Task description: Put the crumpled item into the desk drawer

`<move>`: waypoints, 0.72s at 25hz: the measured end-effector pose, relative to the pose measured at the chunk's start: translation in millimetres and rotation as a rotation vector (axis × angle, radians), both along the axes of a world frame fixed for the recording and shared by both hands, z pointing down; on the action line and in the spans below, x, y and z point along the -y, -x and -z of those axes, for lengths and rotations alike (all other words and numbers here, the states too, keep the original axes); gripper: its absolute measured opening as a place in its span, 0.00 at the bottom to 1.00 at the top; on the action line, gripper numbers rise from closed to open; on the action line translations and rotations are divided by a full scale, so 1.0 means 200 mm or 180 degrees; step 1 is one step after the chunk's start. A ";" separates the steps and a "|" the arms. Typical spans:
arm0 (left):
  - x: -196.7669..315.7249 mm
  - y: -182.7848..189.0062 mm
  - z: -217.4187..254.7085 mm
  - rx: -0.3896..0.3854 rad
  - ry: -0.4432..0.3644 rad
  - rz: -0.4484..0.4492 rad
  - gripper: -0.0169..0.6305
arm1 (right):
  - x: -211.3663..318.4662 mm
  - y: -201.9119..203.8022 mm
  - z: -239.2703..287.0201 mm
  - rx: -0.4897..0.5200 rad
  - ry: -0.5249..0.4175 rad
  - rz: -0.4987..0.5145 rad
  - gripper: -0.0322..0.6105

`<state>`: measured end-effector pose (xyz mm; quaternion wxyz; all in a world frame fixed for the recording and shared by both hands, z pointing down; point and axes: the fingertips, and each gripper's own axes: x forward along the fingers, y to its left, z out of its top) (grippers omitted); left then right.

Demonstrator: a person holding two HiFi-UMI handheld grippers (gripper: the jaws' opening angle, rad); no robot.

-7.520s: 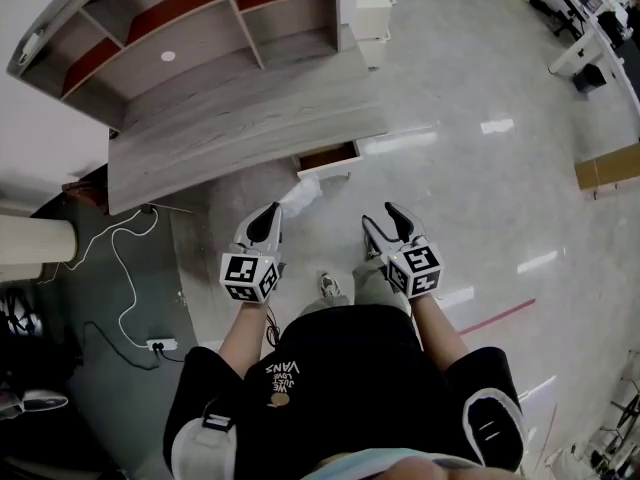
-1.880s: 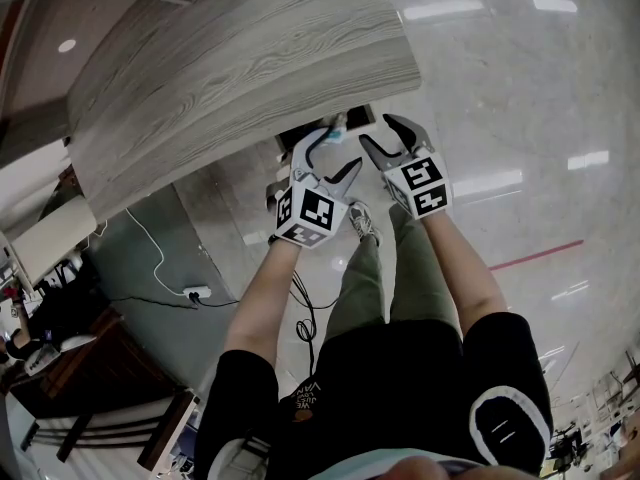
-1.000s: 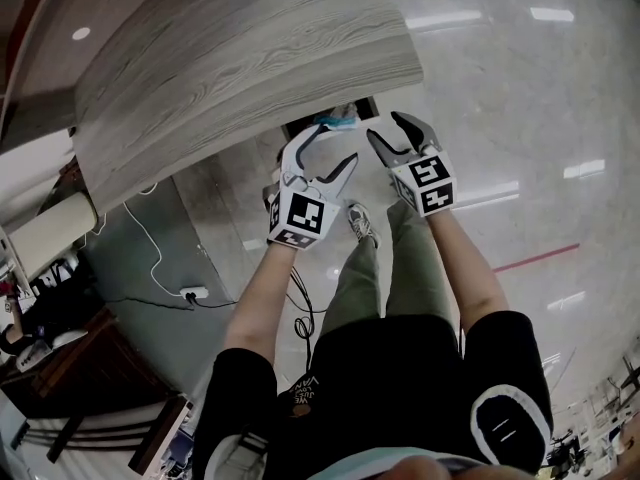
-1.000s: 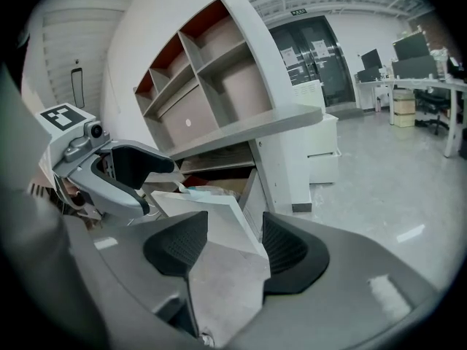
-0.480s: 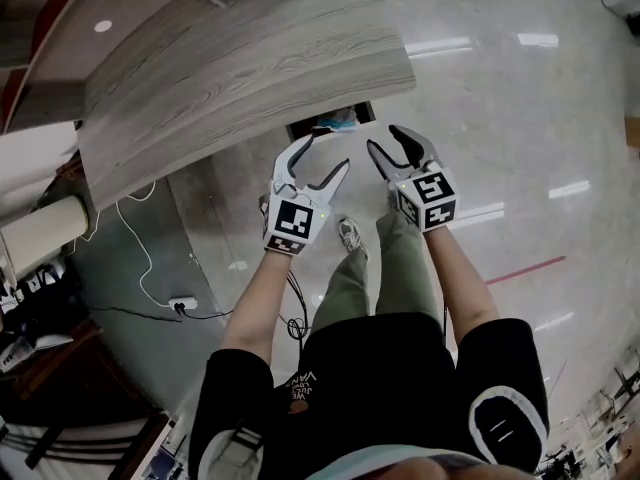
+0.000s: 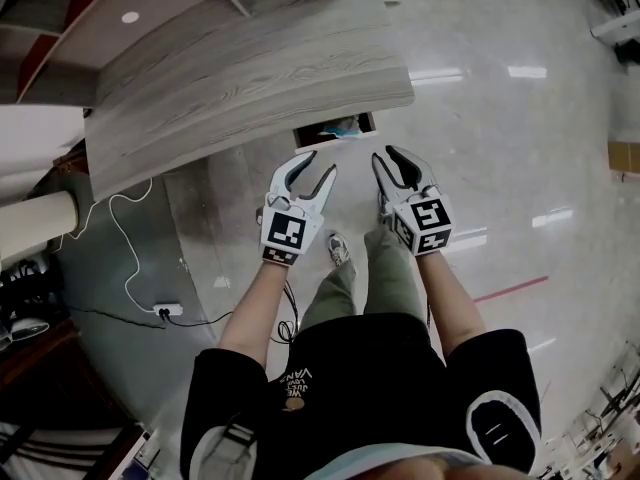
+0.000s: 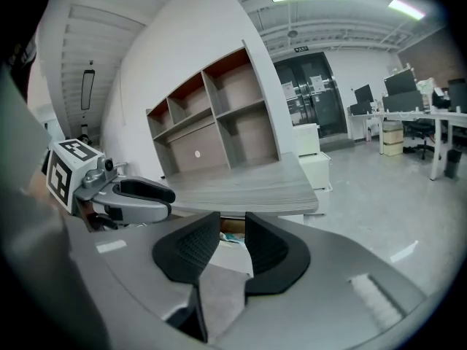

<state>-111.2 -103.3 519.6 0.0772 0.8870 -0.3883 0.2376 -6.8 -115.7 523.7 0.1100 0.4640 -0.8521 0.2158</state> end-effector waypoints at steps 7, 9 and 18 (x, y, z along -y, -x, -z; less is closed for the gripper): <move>-0.10 0.09 0.09 -0.0089 0.0005 0.0122 0.21 | -0.11 0.02 0.15 -0.0030 -0.0066 -0.0055 0.08; -0.14 0.12 0.10 -0.0119 0.0020 0.0155 0.18 | -0.14 0.02 0.19 0.0009 -0.0091 -0.0091 0.07; -0.28 0.21 0.23 -0.0218 -0.0060 0.0205 0.11 | -0.30 0.08 0.36 -0.0019 -0.0225 -0.0055 0.05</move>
